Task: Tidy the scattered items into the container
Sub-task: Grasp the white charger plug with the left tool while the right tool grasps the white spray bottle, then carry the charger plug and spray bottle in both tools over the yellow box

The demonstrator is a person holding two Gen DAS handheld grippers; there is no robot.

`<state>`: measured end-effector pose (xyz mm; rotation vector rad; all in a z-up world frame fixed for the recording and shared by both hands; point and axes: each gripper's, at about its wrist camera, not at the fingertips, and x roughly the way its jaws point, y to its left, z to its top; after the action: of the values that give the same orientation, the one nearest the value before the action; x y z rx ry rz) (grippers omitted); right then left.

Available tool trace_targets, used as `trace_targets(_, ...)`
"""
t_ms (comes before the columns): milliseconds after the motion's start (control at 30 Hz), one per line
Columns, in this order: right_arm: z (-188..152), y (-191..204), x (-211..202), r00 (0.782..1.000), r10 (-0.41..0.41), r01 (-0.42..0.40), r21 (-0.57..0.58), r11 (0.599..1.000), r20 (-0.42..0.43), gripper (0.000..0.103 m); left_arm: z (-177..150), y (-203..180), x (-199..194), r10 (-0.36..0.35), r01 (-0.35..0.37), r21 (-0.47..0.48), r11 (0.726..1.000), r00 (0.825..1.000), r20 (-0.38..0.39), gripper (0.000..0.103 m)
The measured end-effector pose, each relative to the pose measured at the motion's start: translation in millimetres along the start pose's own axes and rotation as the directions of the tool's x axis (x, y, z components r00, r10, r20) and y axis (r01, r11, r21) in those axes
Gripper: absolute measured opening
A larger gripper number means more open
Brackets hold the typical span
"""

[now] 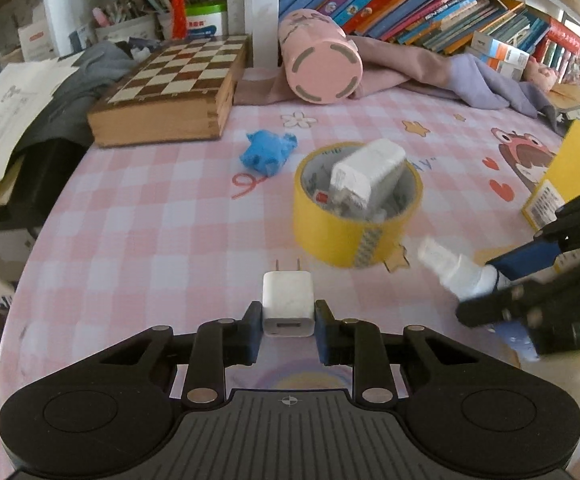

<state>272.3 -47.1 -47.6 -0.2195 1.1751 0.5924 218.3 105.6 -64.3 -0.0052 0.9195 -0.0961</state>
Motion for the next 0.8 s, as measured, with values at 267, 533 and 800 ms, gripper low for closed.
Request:
trace_targets(267,-19.4,-3.4,3.1,1.0,-0.012,0.012,0.14,0.99,0.003,0.034,-12.8,-11.1,-11.8,0.023,-0.023,0.017,1.0,1.0,0.011,0.026)
trace_targets(533,-35.3,-3.3,1.0,0.999,-0.05,0.051,0.104,0.993,-0.01,0.039,-11.9,-15.1,-7.8,0.051,-0.052,0.038,0.998,0.999,0.006,0.028)
trace_targets(800,-44.9,-7.1,-0.8,0.998,-0.048,0.045,0.082,0.996,0.028,0.032,-14.3,-14.9,-7.4,0.053,-0.053,0.017,0.998,0.999,0.005,0.025)
